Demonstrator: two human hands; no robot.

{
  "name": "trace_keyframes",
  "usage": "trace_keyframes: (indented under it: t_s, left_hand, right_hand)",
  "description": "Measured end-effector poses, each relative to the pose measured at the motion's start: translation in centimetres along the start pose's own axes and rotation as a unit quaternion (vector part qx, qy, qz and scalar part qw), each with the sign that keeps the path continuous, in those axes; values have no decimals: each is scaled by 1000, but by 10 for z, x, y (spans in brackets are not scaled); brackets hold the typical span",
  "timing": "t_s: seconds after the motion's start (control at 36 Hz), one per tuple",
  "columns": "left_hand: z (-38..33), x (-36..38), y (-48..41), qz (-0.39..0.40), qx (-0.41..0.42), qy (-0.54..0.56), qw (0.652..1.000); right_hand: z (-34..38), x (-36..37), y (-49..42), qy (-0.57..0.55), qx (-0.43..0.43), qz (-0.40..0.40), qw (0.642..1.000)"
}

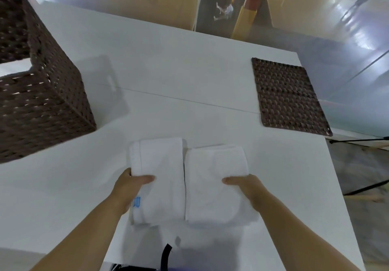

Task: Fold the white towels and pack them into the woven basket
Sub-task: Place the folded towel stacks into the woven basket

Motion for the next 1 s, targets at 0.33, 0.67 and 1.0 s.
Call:
trace_keyframes:
  t_s: [0.33,0.67,1.0]
  left_hand:
    - [-44,-8,15,-22,136,-164,977]
    - [-176,-56,101,-114,306,-282,902]
    - [-274,-210,179,-237,462,-160,839]
  right_hand:
    - [60,-16,27,194,-127,-26,972]
    - [204,-4,109,359,-320,-190,856]
    - [362,68,225,143,-528,-183,817]
Point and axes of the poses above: each hand's wrist, its own y-axis away from the middle knuckle, its own x-axis out of the palm, z = x × y, the point moved 2 cm from there along -y, towards the middle knuckle, and after that the axes turned 2 degrees about y, right-handed, at the moved point
